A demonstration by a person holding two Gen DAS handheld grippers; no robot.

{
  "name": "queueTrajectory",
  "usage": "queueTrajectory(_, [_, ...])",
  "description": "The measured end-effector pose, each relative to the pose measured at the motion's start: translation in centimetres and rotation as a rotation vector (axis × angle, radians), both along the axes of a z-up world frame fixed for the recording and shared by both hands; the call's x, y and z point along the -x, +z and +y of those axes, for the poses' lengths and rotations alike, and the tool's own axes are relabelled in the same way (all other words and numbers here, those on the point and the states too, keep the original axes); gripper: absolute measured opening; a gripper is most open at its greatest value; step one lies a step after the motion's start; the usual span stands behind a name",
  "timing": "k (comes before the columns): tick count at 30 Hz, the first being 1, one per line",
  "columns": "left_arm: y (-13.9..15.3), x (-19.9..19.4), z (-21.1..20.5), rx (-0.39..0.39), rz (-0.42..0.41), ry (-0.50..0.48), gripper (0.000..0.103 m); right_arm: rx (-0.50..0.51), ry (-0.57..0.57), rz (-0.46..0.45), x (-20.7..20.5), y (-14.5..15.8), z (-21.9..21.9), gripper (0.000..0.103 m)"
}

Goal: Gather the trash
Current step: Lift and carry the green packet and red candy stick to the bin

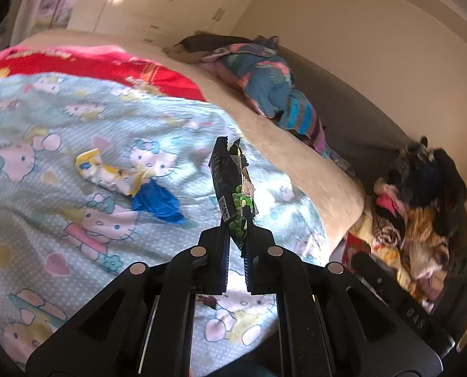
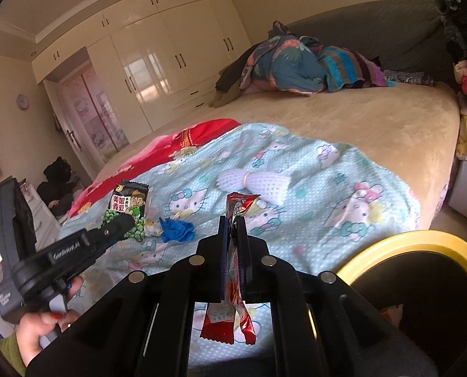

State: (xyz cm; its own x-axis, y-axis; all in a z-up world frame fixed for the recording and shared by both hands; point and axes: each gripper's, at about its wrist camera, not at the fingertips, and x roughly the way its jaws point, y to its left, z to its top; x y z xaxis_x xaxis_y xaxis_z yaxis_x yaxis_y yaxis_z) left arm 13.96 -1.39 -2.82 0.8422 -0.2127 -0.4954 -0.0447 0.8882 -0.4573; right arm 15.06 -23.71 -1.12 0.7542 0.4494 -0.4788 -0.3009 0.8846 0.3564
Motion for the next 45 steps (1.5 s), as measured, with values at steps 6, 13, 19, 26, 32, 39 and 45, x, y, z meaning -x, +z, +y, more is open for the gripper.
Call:
queueTrajectory(6, [0.6,1.1,-2.7,-0.066,-0.039,-0.077,0.004,0.015,-0.027,-0.013,0.9,0.5,-1.6,0.006])
queueTrajectory(13, [0.9,2.1,-5.3,-0.126,-0.079,-0.153,0.004,0.029,-0.075,-0.029,2.0,1.1,-4.4,0.006])
queueTrajectory(19, [0.8,2.8,-7.1,-0.146,-0.085,-0.214,0.004,0.015,-0.096,-0.031,2.1,1.5,-6.5,0.006])
queueTrajectory(26, [0.4,3.6,-9.6,-0.159,-0.087,-0.298,0.004,0.047,-0.116,-0.018,2.6,1.3,-8.6,0.006])
queueTrajectory(32, [-0.4,4.3,-11.8,-0.157,-0.074,-0.380,0.004,0.058,-0.137,-0.001,3.6,0.9,-11.0,0.006])
queueTrajectory(39, [-1.0,5.1,-14.1,-0.168,-0.065,-0.451,0.004,0.062,-0.173,0.009,4.4,0.5,-13.1,0.006])
queueTrajectory(45, [-1.6,5.7,-16.1,-0.187,-0.057,-0.511,0.004,0.056,-0.202,0.018,4.6,0.1,-14.7,0.006])
